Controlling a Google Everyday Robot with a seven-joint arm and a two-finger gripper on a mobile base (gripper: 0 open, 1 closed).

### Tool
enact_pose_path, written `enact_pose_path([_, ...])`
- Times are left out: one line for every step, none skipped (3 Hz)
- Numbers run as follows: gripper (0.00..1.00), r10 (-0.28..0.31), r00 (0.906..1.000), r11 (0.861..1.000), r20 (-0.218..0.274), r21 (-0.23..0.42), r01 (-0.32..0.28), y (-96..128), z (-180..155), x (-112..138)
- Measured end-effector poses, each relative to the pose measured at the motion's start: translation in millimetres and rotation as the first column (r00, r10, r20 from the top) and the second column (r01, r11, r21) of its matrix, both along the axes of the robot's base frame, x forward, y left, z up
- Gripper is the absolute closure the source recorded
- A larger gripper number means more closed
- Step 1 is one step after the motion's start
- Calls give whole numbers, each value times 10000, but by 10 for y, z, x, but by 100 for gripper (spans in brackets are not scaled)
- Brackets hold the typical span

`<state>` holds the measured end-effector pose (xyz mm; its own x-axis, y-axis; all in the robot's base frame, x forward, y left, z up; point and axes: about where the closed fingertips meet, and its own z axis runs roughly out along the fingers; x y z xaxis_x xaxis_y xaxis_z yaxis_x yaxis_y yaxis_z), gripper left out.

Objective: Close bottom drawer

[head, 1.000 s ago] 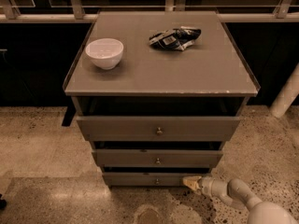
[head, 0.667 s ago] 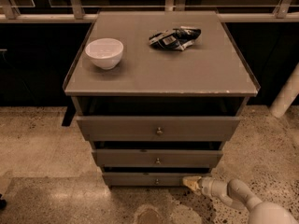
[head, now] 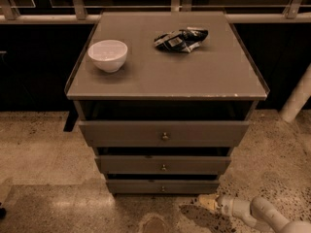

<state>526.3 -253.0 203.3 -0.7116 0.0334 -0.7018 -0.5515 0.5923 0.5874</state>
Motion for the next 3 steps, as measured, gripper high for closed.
enact_pose_path([58, -20, 10000, 10000, -40, 53, 20, -7, -2, -43])
enact_pose_path([35, -20, 10000, 10000, -40, 53, 20, -7, -2, -43])
enact_pose_path([11, -20, 10000, 10000, -40, 53, 20, -7, -2, -43])
